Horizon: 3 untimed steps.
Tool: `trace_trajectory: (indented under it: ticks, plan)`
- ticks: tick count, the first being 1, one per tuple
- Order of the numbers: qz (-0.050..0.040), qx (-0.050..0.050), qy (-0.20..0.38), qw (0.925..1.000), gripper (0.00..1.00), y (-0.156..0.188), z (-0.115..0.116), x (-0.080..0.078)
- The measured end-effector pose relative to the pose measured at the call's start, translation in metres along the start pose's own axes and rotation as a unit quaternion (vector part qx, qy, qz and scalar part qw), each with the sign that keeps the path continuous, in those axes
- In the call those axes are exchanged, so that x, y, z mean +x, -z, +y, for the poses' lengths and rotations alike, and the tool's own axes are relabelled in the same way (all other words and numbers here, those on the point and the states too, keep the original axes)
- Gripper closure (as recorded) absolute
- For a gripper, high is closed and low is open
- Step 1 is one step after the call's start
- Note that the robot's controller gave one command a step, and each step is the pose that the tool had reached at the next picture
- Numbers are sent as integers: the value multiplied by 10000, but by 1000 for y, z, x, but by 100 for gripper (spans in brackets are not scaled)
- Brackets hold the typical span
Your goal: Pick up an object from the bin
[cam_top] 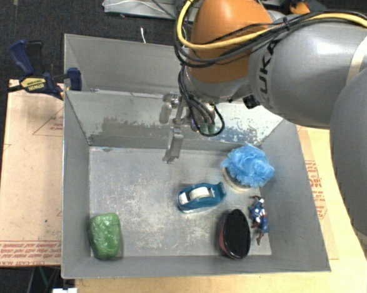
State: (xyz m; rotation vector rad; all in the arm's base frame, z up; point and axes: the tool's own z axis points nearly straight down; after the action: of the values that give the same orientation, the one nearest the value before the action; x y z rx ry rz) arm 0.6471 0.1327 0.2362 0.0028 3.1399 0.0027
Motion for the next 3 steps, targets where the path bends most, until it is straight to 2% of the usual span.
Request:
trace_trajectory:
  ticks: [1, 2, 3]
  plan:
    - [0, 0, 0, 10000, 0, 0, 0, 0]
    - [25, -7, -2, 10000, 0, -57, 28, 20]
    - [-42, -7, 540, 9985, 100, -55, 19, 72]
